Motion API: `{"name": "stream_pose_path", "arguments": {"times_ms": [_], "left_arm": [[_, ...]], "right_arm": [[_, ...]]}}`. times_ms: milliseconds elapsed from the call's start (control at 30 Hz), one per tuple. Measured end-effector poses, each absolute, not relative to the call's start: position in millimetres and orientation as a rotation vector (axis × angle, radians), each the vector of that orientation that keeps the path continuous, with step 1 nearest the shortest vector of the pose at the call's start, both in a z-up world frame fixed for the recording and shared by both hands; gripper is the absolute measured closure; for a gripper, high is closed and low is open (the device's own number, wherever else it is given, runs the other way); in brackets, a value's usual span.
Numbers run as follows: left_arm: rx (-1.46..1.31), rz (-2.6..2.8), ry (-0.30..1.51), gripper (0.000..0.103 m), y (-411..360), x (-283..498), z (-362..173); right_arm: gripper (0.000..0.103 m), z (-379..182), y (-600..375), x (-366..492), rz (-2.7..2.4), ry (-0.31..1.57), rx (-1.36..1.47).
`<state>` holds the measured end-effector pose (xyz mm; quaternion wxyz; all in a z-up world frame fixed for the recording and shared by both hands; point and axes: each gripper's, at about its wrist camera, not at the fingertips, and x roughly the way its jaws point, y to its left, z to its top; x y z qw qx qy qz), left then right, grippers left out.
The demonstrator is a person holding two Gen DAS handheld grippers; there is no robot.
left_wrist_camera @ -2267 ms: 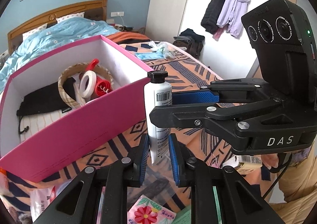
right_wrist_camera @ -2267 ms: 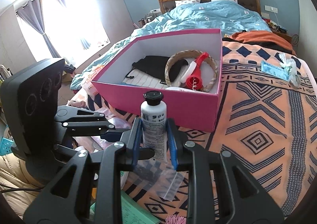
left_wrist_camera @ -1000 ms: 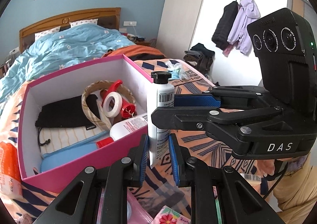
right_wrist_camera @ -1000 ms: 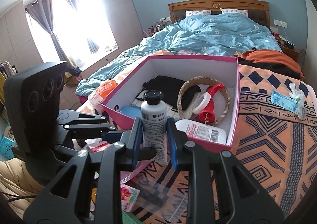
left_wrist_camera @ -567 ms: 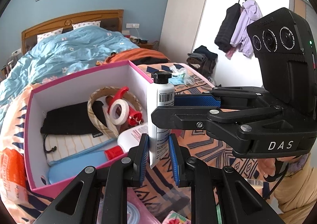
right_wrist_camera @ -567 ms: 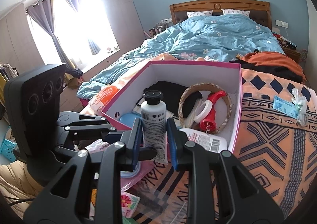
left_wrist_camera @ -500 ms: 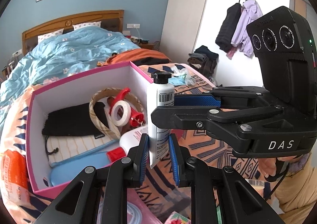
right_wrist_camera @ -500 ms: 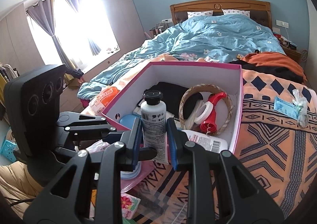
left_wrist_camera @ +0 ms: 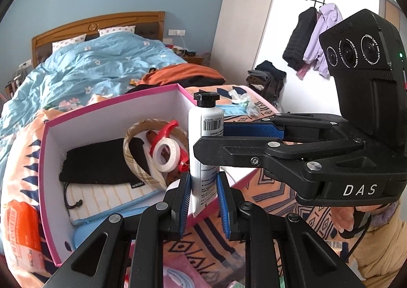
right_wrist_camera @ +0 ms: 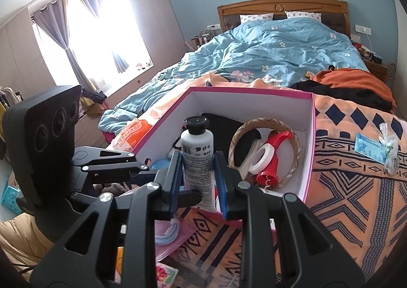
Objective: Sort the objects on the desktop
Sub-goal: 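Lower the held white bottle into the pink box with the right gripper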
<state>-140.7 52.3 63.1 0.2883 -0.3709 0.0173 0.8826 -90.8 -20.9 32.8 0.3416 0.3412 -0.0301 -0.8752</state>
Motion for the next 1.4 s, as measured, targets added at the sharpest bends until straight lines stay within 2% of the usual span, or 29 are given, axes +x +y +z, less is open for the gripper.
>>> {"name": "stream_pose_path", "arguments": {"times_ms": [1400], "left_arm": [[-1.108, 2.37, -0.016, 0.083, 53.9, -185.1, 40.3]], "right_arm": [[0.075, 11.7, -28.3, -141.1, -2.284, -0.098, 1.008]]}}
